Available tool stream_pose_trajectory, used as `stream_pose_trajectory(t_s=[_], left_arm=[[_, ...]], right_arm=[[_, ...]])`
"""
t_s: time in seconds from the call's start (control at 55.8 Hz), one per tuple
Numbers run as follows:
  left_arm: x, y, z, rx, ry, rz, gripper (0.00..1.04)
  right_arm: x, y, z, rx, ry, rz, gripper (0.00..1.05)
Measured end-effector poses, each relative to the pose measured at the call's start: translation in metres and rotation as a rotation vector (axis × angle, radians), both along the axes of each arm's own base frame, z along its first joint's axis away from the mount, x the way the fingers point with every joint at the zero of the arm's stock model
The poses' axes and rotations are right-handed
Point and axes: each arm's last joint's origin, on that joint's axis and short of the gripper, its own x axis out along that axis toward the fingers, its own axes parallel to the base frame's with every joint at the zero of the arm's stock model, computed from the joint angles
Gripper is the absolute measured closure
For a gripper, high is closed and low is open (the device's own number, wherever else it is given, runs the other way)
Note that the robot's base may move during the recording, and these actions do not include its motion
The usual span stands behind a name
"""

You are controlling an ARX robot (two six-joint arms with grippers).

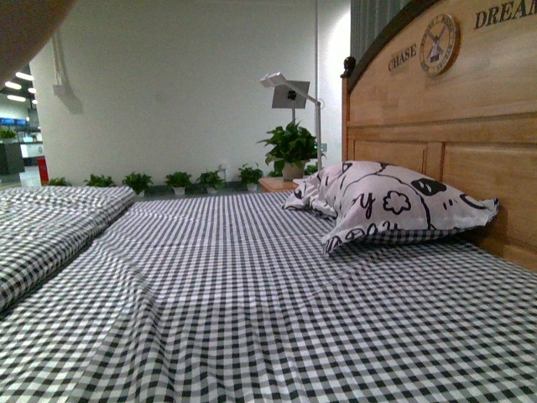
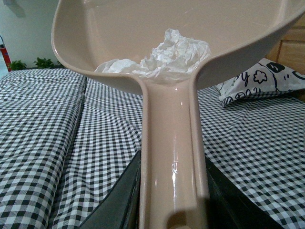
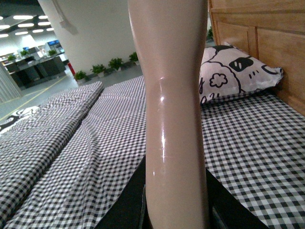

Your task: Clean up trash

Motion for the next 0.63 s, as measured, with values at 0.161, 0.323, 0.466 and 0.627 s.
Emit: stream_pose_trajectory(t_s=[0.161, 0.323, 0.466, 0.627], left_arm=[[0.0000, 0.0000, 0.0000, 0.000, 0.000, 0.000, 0.77], [0.0000, 0.0000, 0.0000, 0.000, 0.000, 0.000, 0.77], [0.0000, 0.0000, 0.0000, 0.000, 0.000, 0.000, 0.77], [0.0000, 0.0000, 0.0000, 0.000, 0.000, 0.000, 0.77]], right_arm=[[0.0000, 0.0000, 0.0000, 0.000, 0.000, 0.000, 0.86], [0.0000, 0.0000, 0.0000, 0.000, 0.000, 0.000, 0.86], [0.0000, 0.0000, 0.0000, 0.000, 0.000, 0.000, 0.86], [0.0000, 0.0000, 0.0000, 0.000, 0.000, 0.000, 0.86]])
